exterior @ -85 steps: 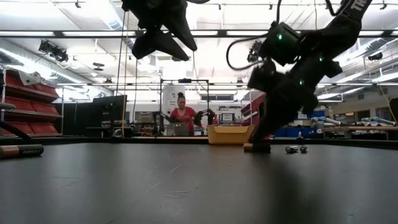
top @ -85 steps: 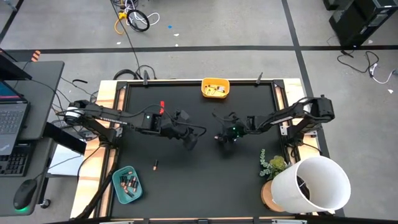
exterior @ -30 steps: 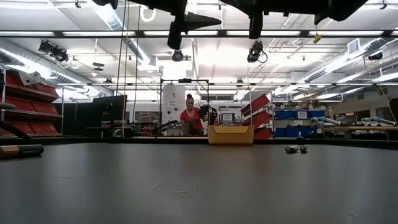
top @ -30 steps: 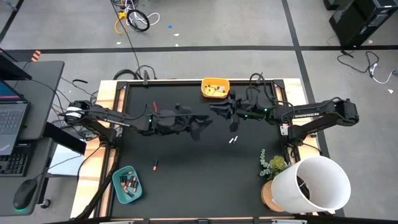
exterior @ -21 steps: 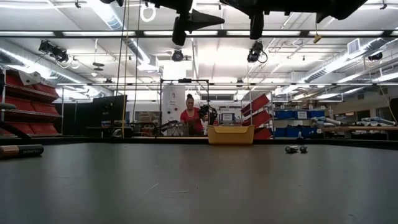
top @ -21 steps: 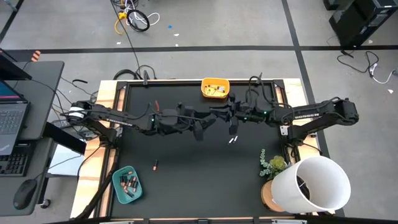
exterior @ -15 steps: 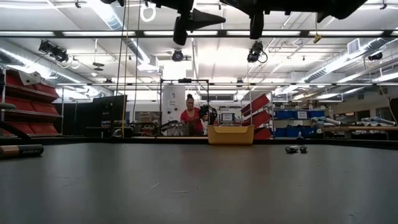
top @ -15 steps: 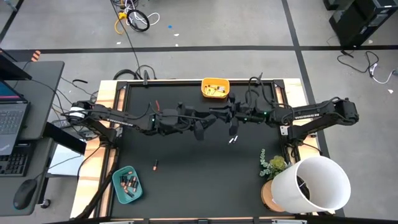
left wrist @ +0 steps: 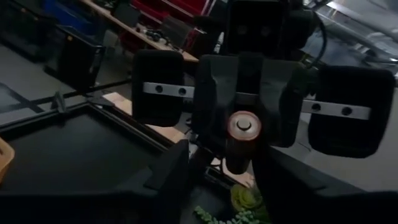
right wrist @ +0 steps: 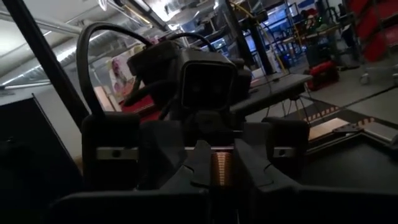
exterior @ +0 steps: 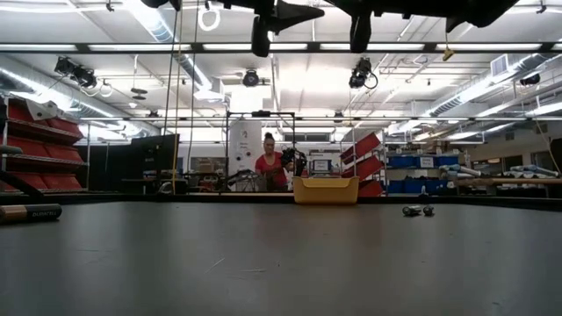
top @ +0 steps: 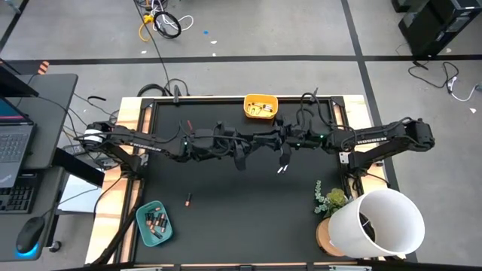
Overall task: Sort batteries
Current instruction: Put the black battery into the green bin
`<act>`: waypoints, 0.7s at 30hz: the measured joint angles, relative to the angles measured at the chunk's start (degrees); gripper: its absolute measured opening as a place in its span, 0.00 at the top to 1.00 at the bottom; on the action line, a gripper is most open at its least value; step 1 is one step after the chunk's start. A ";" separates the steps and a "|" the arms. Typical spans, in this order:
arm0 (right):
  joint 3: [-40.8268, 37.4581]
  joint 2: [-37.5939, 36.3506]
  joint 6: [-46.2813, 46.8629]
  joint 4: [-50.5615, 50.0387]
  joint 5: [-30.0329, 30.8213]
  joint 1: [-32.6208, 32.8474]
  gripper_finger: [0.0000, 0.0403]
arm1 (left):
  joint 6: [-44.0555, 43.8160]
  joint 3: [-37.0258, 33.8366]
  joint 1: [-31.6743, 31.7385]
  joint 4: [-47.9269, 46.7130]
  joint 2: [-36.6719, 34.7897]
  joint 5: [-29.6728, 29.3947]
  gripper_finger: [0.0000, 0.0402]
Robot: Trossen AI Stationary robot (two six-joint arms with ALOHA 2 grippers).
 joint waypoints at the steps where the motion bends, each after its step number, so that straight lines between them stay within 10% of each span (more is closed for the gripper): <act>1: 0.00 -0.01 0.01 0.09 -0.33 -0.01 0.94 | 0.01 0.00 0.09 0.21 0.00 0.48 0.56; 10: 0.07 -0.12 0.60 0.54 -2.93 0.02 0.94 | 5.62 -0.13 0.17 3.32 0.00 5.43 0.88; 21: 0.13 -0.05 3.37 -0.02 0.77 0.07 0.77 | 5.66 -0.13 0.28 3.23 0.04 2.68 0.89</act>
